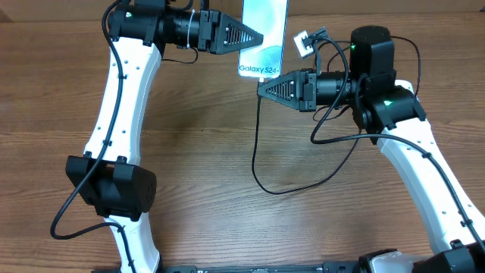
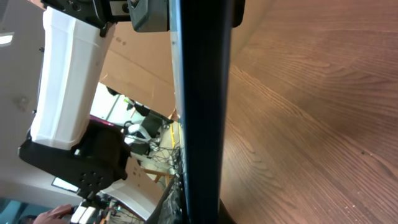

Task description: Plug charger to phone and switch on socket

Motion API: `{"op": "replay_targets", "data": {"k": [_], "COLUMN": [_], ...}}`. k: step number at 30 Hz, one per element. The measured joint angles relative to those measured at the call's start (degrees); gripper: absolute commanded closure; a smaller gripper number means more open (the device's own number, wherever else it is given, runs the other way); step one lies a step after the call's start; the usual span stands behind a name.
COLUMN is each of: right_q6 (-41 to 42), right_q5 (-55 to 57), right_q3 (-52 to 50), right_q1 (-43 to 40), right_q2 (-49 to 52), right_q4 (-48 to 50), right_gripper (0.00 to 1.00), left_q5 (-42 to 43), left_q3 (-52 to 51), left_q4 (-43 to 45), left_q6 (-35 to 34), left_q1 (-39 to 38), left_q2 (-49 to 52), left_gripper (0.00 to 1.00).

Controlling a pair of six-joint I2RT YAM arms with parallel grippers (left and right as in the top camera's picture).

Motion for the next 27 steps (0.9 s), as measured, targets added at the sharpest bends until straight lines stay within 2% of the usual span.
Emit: {"op": "replay_targets", "data": {"k": [27], "right_q6": [0.02], "right_q5": [-0.74], "right_q3": [0.0], "right_q1": [-0.02], "right_q2": [0.0], "right_q4": [-0.15], "right_gripper": [0.96], "left_q5": [0.0], "left_q3": [0.0], "left_q4": [-0.02], "left_q6": [0.02], "left_q1": [-0.2], "left_q2": [0.0], "left_gripper": [0.96]}}
